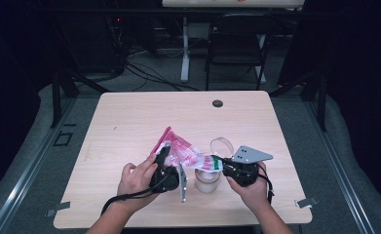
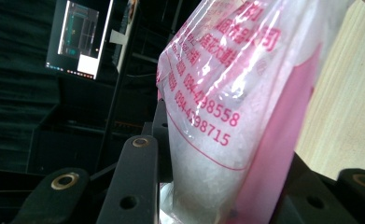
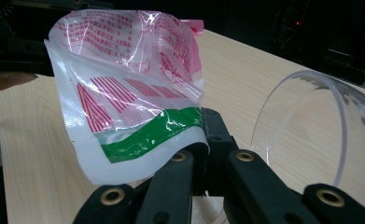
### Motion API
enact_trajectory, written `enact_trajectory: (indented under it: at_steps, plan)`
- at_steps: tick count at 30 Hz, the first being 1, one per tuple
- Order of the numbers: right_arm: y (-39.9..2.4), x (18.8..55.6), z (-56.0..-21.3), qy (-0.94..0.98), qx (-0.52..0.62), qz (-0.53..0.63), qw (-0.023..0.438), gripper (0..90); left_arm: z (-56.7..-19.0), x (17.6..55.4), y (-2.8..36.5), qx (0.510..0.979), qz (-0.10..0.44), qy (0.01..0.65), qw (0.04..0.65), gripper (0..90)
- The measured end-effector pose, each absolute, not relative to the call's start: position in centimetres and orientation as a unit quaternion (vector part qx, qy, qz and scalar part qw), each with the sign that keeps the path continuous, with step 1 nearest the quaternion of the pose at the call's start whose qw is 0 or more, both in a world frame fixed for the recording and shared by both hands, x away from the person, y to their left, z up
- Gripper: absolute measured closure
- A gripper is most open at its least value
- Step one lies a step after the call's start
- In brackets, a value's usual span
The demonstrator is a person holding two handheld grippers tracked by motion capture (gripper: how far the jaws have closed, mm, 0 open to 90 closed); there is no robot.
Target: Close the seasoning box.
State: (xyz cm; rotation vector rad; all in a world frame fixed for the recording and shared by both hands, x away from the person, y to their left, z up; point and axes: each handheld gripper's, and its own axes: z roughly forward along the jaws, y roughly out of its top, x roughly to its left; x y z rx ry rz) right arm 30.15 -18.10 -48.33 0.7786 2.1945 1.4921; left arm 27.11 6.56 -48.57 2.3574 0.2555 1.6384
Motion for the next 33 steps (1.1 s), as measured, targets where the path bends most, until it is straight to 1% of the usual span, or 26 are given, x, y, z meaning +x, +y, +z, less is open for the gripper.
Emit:
enact_trajectory:
  at_steps: [16,33]
  plan:
    - [-17.5,30.3,-48.0,0.778,0.269,0.536,0.185,90.0,-49.5,27.0,7.2,0.819,0.542,0.121,0.146,71.6]
    - [-17.2,30.2,-47.6,0.776,0.265,0.54,0.188,90.0,-49.8,26.8,7.3,0.823,0.53,0.133,0.151,71.8]
